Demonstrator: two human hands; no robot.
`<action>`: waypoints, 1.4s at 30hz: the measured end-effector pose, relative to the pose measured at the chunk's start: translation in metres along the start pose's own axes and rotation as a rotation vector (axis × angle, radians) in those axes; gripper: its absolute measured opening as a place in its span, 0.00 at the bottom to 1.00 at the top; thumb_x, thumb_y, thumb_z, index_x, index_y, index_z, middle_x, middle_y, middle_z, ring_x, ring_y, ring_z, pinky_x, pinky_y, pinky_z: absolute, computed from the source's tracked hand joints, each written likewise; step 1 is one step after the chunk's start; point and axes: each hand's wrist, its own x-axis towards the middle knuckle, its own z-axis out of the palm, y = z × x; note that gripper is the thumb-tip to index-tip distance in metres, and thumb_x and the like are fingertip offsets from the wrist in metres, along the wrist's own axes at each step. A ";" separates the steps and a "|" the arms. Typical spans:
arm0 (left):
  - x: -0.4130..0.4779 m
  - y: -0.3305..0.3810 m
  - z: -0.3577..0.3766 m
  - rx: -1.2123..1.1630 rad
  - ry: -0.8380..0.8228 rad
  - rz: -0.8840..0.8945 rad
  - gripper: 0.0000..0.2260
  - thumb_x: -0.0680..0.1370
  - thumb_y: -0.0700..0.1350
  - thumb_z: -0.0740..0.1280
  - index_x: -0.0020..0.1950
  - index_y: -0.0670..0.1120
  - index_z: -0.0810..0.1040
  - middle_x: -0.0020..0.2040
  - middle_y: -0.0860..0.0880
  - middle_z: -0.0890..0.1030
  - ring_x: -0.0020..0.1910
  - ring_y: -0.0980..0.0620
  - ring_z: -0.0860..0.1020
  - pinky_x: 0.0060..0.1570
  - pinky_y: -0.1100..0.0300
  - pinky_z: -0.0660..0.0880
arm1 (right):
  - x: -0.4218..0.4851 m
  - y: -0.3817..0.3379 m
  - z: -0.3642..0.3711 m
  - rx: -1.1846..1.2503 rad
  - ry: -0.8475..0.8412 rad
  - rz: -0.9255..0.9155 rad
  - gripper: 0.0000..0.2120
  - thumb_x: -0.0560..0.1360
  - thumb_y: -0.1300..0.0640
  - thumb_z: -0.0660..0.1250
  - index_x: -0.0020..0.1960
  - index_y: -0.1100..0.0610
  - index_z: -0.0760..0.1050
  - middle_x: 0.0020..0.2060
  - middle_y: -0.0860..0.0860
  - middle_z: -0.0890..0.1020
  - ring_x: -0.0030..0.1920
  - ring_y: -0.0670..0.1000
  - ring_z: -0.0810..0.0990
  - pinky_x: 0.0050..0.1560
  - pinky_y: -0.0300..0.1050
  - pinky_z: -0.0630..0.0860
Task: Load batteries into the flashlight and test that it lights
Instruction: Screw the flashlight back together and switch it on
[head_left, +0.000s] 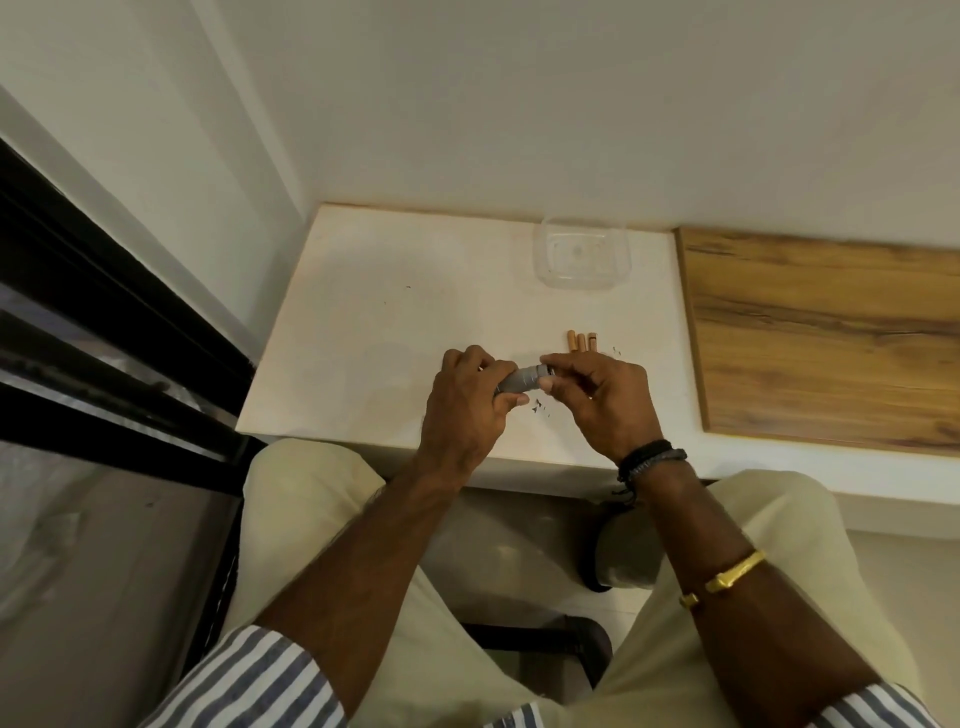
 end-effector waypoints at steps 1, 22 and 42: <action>0.000 0.000 0.000 0.003 0.000 0.009 0.19 0.77 0.52 0.72 0.64 0.43 0.80 0.58 0.42 0.80 0.56 0.44 0.74 0.53 0.54 0.75 | 0.000 -0.001 0.000 -0.013 -0.012 0.035 0.15 0.77 0.47 0.70 0.55 0.58 0.84 0.42 0.51 0.87 0.39 0.48 0.85 0.49 0.50 0.84; 0.003 0.001 0.006 -0.012 0.007 -0.020 0.18 0.77 0.50 0.73 0.64 0.43 0.81 0.58 0.43 0.80 0.56 0.45 0.74 0.53 0.54 0.76 | 0.000 -0.001 -0.007 0.127 -0.121 0.139 0.15 0.77 0.49 0.72 0.61 0.54 0.78 0.43 0.48 0.86 0.37 0.46 0.87 0.44 0.50 0.86; 0.001 0.005 0.006 -0.050 0.033 0.000 0.18 0.76 0.50 0.74 0.62 0.42 0.82 0.56 0.42 0.81 0.54 0.44 0.75 0.50 0.52 0.78 | -0.002 0.001 -0.001 0.095 -0.079 0.174 0.15 0.77 0.41 0.69 0.60 0.47 0.77 0.47 0.46 0.84 0.36 0.46 0.86 0.41 0.45 0.85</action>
